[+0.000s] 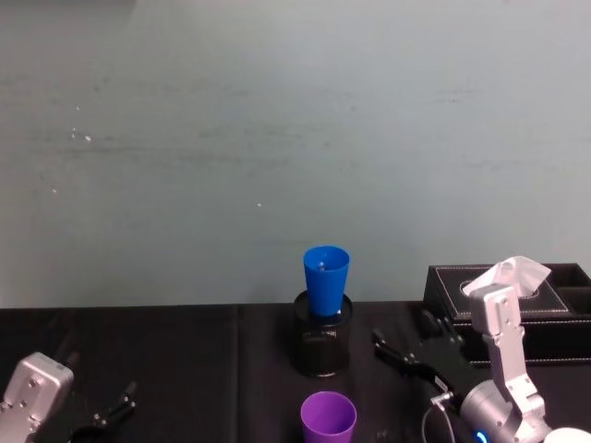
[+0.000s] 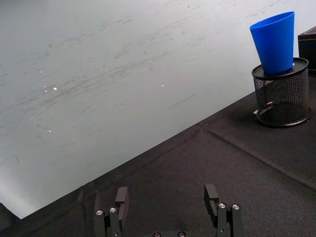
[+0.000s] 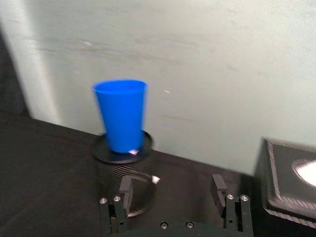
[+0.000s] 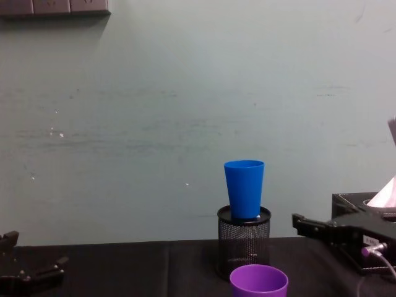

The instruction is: Pick up one cup with a gripper and tap it against the other cup.

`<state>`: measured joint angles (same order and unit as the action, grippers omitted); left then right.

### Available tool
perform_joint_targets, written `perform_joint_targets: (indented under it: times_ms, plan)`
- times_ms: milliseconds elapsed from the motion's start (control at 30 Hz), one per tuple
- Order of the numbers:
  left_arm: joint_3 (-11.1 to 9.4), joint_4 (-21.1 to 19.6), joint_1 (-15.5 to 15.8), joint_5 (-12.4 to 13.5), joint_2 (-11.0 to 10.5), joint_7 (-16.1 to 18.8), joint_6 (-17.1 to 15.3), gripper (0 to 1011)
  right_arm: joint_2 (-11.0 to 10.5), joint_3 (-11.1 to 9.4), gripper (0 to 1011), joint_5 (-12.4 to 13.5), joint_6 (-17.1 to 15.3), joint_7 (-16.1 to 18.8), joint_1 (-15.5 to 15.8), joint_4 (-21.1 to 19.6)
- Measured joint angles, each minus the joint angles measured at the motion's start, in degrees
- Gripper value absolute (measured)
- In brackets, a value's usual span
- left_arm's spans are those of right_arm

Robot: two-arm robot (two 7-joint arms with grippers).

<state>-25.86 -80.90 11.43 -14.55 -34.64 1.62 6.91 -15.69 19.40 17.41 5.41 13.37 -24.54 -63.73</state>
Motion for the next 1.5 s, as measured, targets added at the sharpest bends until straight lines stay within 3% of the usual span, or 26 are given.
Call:
perform_joint_targets:
  times_ms: [200,333,1500]
  plan:
    - [0.00,0.00,0.00,0.00,0.00,0.00,0.00,1000,2.05,-1.46,1003,-0.85,-1.63,-3.70,-0.25,2.16]
    - [0.00,0.00,0.00,0.00,0.00,0.00,0.00,1000,2.09,-1.34,1003,-1.18,-1.08,-1.84,-1.01,3.34]
    - [0.00,0.00,0.00,0.00,0.00,0.00,0.00,1000,2.09,-1.32,1003,-1.06,-1.25,-2.58,-0.76,2.87]
